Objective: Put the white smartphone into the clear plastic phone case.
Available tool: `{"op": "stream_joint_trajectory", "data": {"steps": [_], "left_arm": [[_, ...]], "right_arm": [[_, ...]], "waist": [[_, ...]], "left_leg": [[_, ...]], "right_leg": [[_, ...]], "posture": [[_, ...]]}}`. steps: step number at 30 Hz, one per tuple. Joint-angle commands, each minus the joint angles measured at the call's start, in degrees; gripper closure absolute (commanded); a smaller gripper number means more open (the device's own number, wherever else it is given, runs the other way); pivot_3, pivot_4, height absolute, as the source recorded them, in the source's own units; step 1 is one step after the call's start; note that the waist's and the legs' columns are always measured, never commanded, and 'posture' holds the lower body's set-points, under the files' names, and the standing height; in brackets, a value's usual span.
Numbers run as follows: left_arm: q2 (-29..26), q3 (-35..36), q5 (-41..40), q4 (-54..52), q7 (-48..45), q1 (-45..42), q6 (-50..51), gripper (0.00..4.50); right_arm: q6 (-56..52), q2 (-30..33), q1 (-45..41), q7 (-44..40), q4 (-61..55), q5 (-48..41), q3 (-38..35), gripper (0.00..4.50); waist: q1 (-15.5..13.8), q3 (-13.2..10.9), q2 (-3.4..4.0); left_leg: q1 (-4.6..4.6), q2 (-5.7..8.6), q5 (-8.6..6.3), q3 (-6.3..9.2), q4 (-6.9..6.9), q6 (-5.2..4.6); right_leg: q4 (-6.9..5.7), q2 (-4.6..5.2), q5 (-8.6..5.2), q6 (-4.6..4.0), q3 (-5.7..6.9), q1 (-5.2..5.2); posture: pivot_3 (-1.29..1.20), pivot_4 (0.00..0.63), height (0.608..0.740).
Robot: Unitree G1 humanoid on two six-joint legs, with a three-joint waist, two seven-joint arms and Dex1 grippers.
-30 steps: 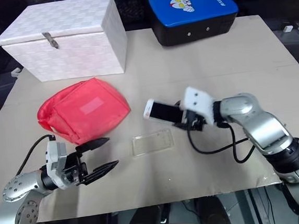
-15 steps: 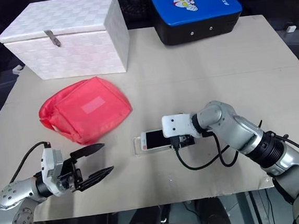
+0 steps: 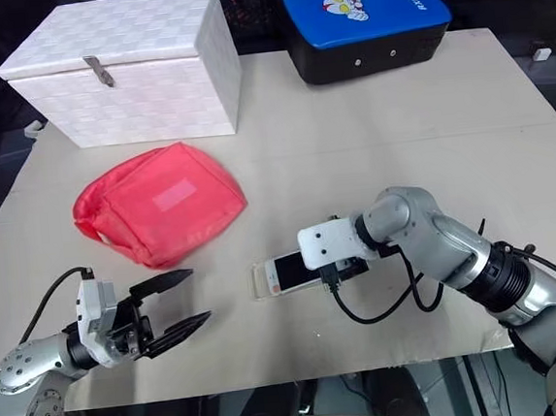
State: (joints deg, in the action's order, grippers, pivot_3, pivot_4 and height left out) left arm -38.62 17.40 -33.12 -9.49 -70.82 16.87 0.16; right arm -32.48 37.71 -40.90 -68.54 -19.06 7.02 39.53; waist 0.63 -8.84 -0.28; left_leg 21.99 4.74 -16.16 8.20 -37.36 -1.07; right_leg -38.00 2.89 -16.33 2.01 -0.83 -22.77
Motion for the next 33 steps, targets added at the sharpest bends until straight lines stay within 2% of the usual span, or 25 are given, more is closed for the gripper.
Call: {"op": "stream_joint_trajectory", "data": {"steps": [1, 11, 16, 17, 19, 21, 26, 33], "left_arm": [[0.1, 0.1, -0.2, -0.6, -0.3, -0.1, -0.8, 0.16], [0.6, -1.9, 0.5, -0.4, -0.3, -1.5, -0.6, 0.16], [0.7, -2.6, 1.0, 0.3, -0.3, -2.7, -0.7, 0.16], [0.8, -2.7, 1.1, 0.4, -0.3, -2.7, -0.7, 0.16], [0.9, -2.8, 1.5, 0.8, -0.4, -2.8, -0.9, 0.16], [0.9, -3.2, 2.0, 1.5, -0.4, -3.3, -1.4, 0.16], [0.6, -4.5, 3.5, 3.5, -0.2, -5.8, -2.0, 0.16], [0.9, -5.9, 4.1, 4.8, -0.8, -7.8, -2.6, 0.16]], "right_arm": [[-1.5, 0.0, 0.5, -2.7, 0.8, 1.3, 3.0, 1.74], [-1.2, 0.5, 0.1, -5.8, 1.9, 4.1, 5.9, 1.74], [-1.9, -1.8, 1.8, -2.4, 2.6, 3.1, 2.3, 1.74], [-2.1, -2.0, 2.0, -2.4, 2.4, 2.8, 1.7, 0.94], [-2.6, -1.9, 2.5, -2.6, 1.6, 2.6, 0.6, 0.35], [-3.6, -1.4, 3.5, -2.2, -0.1, 1.9, -1.5, 0.08], [-9.6, -0.2, 4.6, -3.3, -5.5, -5.6, -9.3, 0.08], [-11.2, -2.6, 6.2, 3.8, -4.8, -8.2, -14.4, 0.08]], "waist": [[0.0, 0.0, -0.01], [-0.2, 0.2, -0.1], [-0.1, 0.4, -0.27], [0.0, 0.5, -0.28], [0.1, 0.5, -0.26], [0.1, 0.5, -0.26], [0.0, 0.4, -0.2], [0.3, 0.4, -0.2]], "left_leg": [[-0.01, 0.0, 0.0, 0.0, 0.0, 0.0], [-0.07, 0.01, 0.0, 0.0, -0.02, 0.0], [-0.1, 0.01, 0.0, 0.01, -0.02, 0.0], [-0.11, 0.01, 0.0, 0.02, -0.02, 0.0], [-0.12, 0.01, 0.0, 0.01, -0.03, 0.0], [-0.13, 0.01, 0.0, 0.01, -0.02, 0.0], [-0.06, 0.01, 0.0, 0.02, -0.06, 0.0], [-0.07, 0.0, 0.0, 0.01, -0.05, 0.01]], "right_leg": [[0.0, 0.0, 0.0, 0.0, 0.0, 0.0], [0.0, 0.01, 0.0, 0.0, 0.02, 0.07], [0.0, 0.01, 0.0, 0.0, 0.03, 0.09], [-0.02, 0.01, 0.0, 0.0, 0.02, 0.09], [-0.03, 0.0, 0.0, 0.0, 0.01, 0.09], [-0.05, 0.0, 0.0, 0.0, 0.01, 0.08], [-0.06, 0.0, 0.0, 0.0, 0.01, 0.08], [-0.14, -0.01, 0.0, -0.01, -0.02, 0.06]], "posture": [[0.0, 0.15, 0.74], [0.0, 0.15, 0.74], [0.0, 0.15, 0.74], [0.0, 0.15, 0.74], [0.0, 0.15, 0.74], [0.0, 0.15, 0.74], [0.0, 0.15, 0.74], [0.0, 0.15, 0.74]]}}
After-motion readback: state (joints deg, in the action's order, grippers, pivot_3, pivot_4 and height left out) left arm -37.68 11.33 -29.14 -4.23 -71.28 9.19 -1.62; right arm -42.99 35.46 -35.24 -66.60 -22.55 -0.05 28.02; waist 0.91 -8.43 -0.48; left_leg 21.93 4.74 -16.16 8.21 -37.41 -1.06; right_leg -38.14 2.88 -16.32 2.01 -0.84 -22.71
